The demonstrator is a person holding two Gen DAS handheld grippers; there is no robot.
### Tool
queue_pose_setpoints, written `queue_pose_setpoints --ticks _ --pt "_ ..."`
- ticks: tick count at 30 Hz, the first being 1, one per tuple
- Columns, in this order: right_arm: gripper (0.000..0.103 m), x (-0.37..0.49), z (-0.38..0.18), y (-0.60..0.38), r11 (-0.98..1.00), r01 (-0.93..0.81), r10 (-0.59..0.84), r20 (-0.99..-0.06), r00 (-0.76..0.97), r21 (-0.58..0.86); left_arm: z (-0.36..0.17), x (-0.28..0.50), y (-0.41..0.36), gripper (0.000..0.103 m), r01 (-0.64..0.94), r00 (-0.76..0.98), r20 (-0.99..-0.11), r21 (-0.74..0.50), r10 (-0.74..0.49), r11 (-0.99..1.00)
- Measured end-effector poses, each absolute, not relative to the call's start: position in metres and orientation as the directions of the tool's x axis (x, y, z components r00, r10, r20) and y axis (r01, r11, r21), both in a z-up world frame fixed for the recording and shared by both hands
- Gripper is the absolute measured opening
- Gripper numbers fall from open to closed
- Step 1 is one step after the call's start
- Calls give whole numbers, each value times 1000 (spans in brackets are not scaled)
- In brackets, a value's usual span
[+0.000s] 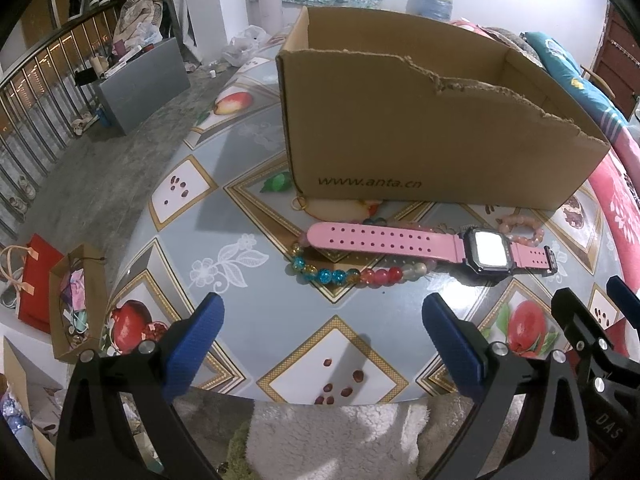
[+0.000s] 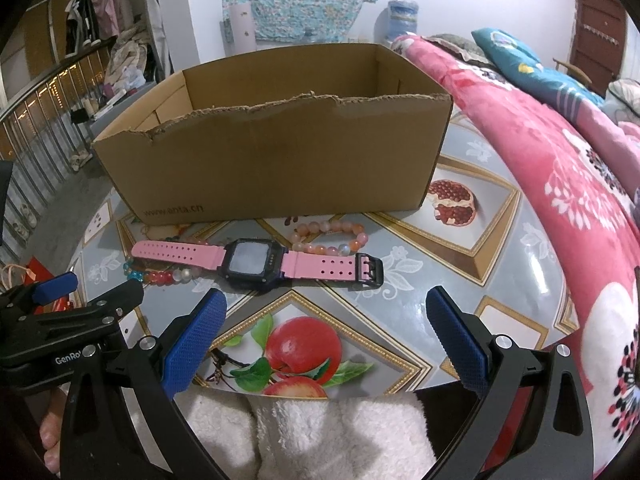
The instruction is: Organize jewelry
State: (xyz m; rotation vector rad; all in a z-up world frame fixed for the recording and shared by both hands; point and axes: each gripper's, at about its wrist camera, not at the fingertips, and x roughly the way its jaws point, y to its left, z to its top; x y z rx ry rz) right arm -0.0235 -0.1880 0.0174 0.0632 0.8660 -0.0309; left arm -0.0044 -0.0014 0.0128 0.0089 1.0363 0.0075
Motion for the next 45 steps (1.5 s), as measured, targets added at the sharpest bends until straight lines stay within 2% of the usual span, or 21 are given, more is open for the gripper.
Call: queue_pose_setpoints --ticks 45 --pt "96 -8 15 -187 998 32 15 -771 637 46 15 7 0 97 -7 499 -867 19 20 1000"
